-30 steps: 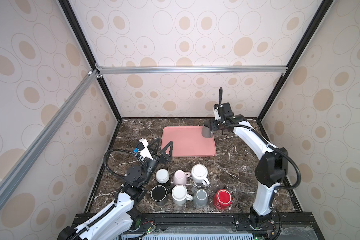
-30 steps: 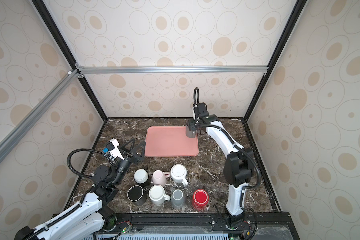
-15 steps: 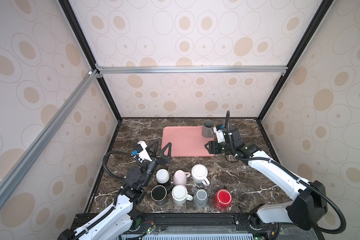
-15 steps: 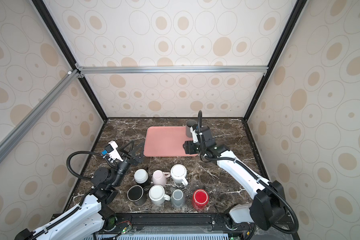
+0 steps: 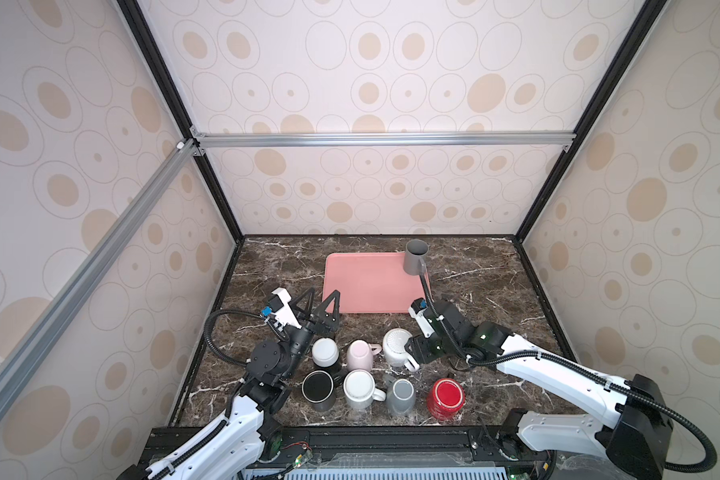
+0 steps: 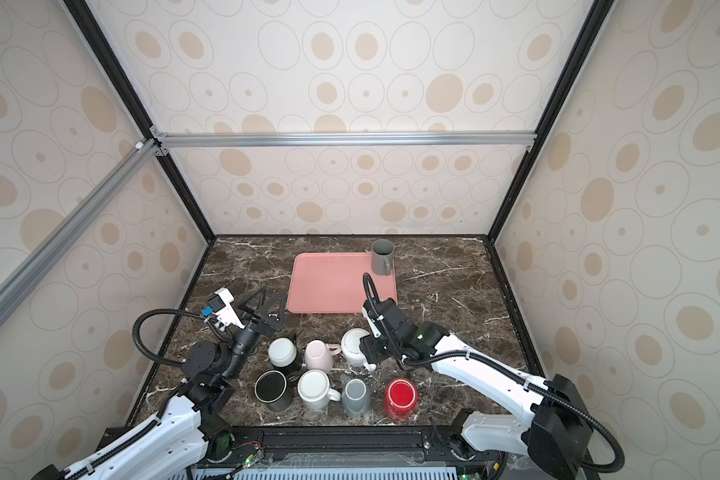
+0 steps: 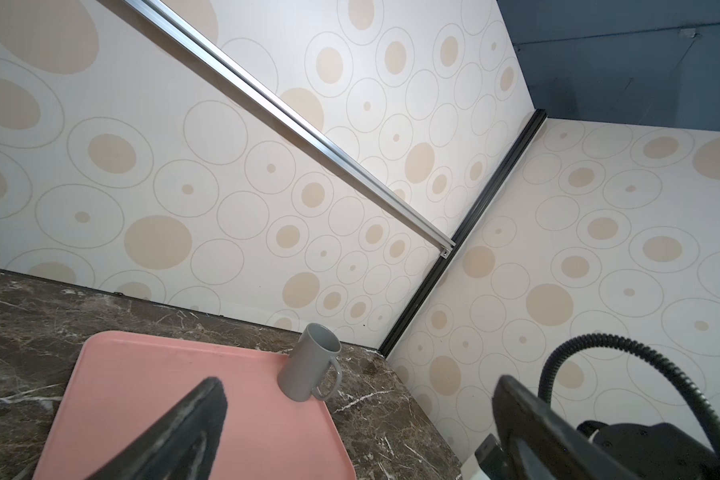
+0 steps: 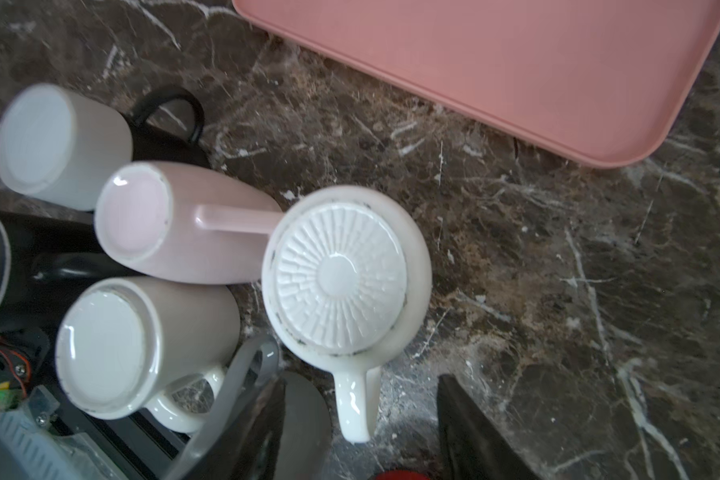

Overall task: Turn the mug right side up
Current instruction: 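Move the right gripper to the upside-down white mug and grasp it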

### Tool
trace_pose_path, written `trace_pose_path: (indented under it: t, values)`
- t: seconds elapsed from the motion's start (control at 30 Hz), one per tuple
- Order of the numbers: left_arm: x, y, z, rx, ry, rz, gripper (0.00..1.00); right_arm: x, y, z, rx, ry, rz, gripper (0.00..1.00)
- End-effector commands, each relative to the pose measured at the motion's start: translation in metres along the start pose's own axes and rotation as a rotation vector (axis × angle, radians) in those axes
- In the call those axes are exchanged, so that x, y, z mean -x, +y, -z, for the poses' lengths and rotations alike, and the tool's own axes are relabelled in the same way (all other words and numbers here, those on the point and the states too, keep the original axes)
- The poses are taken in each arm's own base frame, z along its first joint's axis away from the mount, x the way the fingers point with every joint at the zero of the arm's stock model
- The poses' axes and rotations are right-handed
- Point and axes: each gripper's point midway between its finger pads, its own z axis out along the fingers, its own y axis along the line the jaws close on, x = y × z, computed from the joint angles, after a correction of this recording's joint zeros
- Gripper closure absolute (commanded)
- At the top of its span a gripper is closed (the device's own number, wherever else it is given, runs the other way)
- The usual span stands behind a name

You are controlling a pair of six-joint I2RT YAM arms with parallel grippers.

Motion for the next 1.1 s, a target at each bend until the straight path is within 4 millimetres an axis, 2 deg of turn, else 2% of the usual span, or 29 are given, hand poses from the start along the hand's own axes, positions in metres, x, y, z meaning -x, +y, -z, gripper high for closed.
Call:
trace_pose_path:
  t: [0.0,0.3,0.57,0.8,1.07]
  values:
    - [0.006,0.0,0.001,0.009,-0.022,0.002,0.01,-0.021,-0.005,-0.005,-0.053,0.067,0.034,0.41]
    - [0.005,0.003,0.001,0.017,-0.019,0.002,0.01,-0.031,0.003,-0.024,-0.068,0.118,0.077,0.46]
    - [0.003,0.004,0.0,0.023,-0.015,0.007,0.01,-0.038,-0.002,-0.038,-0.099,0.145,0.085,0.53]
    - [0.001,0.004,-0.002,0.022,-0.008,0.014,0.01,-0.038,-0.009,-0.045,-0.143,0.151,0.092,0.63]
    - [-0.001,0.006,-0.002,0.025,-0.003,0.012,0.01,-0.039,-0.009,-0.052,-0.144,0.159,0.101,0.64]
